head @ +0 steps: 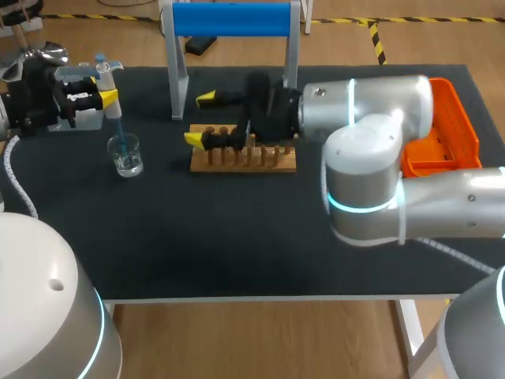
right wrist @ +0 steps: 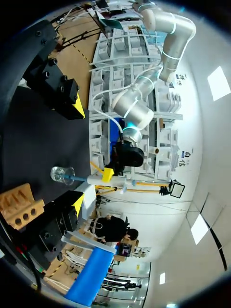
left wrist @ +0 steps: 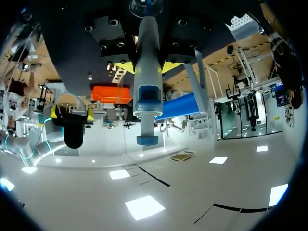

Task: Invert the test tube, pick up the pipette, mount the tip to pipette, aspirate from beaker and dispense into the tube, eject the tip, return the pipette, and cap with the stopper.

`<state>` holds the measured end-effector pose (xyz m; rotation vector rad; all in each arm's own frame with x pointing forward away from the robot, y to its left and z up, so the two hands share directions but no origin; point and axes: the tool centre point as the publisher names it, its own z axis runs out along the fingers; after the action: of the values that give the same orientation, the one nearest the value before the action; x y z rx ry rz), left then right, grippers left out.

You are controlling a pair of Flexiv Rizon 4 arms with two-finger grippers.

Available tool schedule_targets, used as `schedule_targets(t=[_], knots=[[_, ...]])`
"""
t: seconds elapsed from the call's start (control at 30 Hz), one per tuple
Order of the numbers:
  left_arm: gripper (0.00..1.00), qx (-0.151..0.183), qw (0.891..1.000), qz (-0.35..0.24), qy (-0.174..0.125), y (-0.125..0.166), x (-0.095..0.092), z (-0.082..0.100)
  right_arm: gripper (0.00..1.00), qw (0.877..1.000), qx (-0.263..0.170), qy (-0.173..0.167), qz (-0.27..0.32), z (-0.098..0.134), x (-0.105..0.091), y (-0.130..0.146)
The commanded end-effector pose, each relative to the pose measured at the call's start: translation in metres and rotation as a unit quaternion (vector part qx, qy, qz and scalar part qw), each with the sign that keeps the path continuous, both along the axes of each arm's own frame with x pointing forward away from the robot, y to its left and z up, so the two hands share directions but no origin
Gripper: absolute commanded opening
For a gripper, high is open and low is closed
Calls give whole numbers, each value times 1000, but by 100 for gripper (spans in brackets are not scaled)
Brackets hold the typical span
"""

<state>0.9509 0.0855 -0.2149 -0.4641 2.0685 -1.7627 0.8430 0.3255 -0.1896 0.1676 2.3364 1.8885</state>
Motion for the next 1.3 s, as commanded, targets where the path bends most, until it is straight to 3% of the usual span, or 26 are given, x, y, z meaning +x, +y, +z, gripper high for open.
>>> schedule_targets(t=[0.03, 0.2, 0.4, 1.07, 1.3], knots=[[0, 0, 1000, 1, -1, 0, -1, 0, 100, 996, -28, 14, 82, 30, 14, -34], [0, 0, 1000, 1, -1, 0, -1, 0, 100, 994, -35, 8, 105, 47, 40, -28], [0, 0, 1000, 1, -1, 0, -1, 0, 100, 985, -71, -10, 154, 53, 70, 0], [0, 0, 1000, 1, -1, 0, -1, 0, 100, 985, -71, -10, 154, 53, 70, 0], [0, 0, 1000, 1, -1, 0, -1, 0, 100, 987, -59, -29, 147, 61, 78, 19]])
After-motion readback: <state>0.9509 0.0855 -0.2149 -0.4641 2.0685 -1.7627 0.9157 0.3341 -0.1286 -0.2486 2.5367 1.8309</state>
